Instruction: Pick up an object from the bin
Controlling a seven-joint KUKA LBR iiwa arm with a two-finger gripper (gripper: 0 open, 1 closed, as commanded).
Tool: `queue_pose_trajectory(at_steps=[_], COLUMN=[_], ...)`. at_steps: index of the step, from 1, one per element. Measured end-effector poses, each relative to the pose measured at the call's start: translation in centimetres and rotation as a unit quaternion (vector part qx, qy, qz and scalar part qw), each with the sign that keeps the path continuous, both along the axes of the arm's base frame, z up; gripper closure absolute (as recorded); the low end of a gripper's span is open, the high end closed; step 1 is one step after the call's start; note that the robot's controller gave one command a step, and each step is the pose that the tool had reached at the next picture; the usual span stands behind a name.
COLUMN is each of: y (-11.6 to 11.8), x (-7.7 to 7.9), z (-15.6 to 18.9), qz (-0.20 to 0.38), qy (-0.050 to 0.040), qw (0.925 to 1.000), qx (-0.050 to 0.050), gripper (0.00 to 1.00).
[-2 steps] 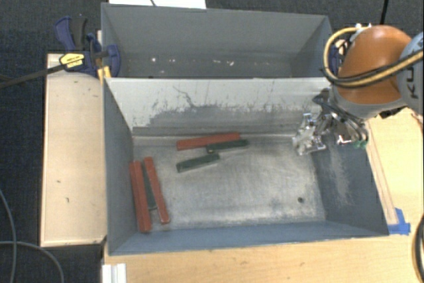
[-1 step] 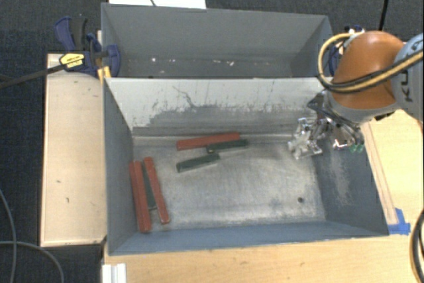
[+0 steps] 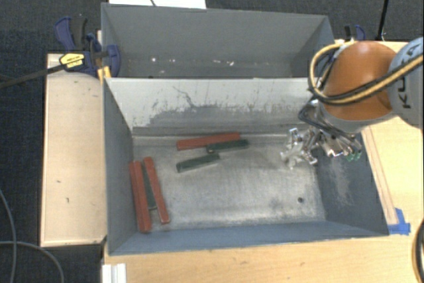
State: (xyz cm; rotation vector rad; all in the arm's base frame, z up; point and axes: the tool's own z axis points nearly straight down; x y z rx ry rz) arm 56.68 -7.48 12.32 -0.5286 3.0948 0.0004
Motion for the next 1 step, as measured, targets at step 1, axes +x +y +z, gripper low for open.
queue_pose_trajectory(at_steps=[1], y=[2.45], x=[2.58], z=[-0.28], qz=[-0.009], qy=[-0.0008], qw=[1.0000], qx=[0.000], gripper=[0.00])
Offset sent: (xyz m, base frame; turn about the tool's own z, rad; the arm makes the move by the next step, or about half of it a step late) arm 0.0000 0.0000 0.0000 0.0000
